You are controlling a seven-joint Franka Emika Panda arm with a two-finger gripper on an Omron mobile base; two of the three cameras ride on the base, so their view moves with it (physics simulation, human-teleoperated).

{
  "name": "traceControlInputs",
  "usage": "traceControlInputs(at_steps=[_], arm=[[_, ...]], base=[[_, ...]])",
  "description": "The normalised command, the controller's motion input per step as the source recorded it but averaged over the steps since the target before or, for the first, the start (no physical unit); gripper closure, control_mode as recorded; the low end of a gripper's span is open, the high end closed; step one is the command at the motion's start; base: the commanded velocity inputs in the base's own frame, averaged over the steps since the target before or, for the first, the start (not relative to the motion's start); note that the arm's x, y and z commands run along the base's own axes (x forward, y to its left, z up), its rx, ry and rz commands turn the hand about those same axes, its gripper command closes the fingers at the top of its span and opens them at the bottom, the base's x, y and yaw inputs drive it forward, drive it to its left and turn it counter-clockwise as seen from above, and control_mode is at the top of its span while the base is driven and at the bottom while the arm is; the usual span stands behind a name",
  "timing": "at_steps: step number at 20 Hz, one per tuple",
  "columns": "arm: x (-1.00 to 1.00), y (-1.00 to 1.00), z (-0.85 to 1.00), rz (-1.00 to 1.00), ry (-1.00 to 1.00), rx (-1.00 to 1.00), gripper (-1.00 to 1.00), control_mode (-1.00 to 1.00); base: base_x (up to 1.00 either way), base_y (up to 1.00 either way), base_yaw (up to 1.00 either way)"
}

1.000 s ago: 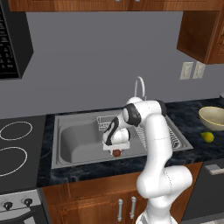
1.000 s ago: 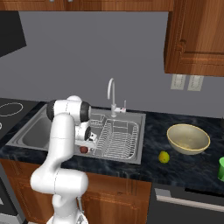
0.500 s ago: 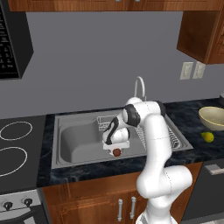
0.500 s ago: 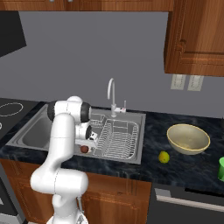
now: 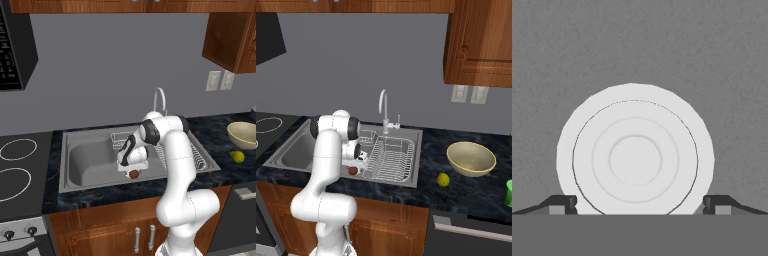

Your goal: Remove the apple and pear from the sink. Then move the bowl and cup from the counter to the sink for washing.

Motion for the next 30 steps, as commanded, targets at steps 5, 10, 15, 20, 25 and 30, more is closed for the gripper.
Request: traceControlInputs(at_steps=[5,10,15,20,25,30], arm=[[-0.16,0.01,-0.08,0.00,0.00,0.00,-1.00,-1.00],[-0.14,0.02,-0.06,0.00,0.00,0.00,-1.00,-1.00],[-0.16,0.01,-0.07,0.00,0.00,0.00,-1.00,-1.00],[-0.21,0.01,-0.08,-0.01,0.00,0.00,-1.00,-1.00],[-0.23,0.04,-0.08,-0.02,0.00,0.00,-1.00,-1.00],[-0.17,0.05,-0.08,0.00,0.00,0.00,-1.00,-1.00]], base=[[0.00,0.00,0.00],[0.00,0.00,0.00],[0.00,0.00,0.00],[0.00,0.00,0.00],[0.00,0.00,0.00],[0.00,0.00,0.00]])
